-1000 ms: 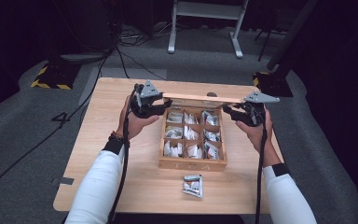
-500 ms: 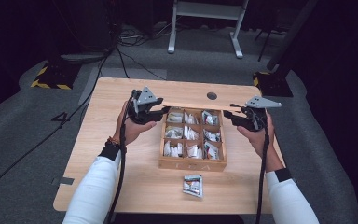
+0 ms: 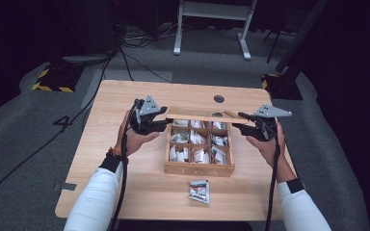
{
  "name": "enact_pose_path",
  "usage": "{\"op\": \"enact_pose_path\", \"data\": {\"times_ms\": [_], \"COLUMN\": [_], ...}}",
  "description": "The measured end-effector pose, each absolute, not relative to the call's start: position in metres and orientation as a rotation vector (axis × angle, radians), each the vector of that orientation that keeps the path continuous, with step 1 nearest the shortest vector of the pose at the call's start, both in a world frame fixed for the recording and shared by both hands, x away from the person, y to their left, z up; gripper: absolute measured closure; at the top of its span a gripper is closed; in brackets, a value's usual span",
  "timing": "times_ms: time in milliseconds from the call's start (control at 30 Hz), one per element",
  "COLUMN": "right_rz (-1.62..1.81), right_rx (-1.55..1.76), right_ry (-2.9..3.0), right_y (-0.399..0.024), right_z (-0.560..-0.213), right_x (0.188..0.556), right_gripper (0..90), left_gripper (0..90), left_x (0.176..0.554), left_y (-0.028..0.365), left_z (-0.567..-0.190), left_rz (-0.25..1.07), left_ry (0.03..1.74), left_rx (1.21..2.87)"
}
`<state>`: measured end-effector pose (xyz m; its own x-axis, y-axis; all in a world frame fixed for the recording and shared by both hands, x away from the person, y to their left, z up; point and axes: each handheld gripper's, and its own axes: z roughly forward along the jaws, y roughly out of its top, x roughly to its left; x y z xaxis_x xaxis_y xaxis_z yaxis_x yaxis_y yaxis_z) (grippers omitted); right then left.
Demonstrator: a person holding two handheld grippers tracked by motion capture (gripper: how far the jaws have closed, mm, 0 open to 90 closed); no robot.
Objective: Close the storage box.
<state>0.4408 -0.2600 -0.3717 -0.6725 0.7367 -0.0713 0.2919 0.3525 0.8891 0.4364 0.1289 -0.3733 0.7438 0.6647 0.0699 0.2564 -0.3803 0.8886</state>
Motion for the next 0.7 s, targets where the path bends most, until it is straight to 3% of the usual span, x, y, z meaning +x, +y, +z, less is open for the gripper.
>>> {"op": "enact_pose_path", "data": {"times_ms": [700], "right_rz": [1.256], "right_rx": [0.859], "right_ry": [2.181], "right_y": [-0.264], "right_z": [-0.380], "right_x": [0.420], "right_gripper": [56.2], "left_gripper": [54.5], "left_x": [0.417], "left_y": [0.130], "left_z": [-0.379], "left_rz": [0.534], "left_ry": [0.657], "left_rx": [2.009]}}
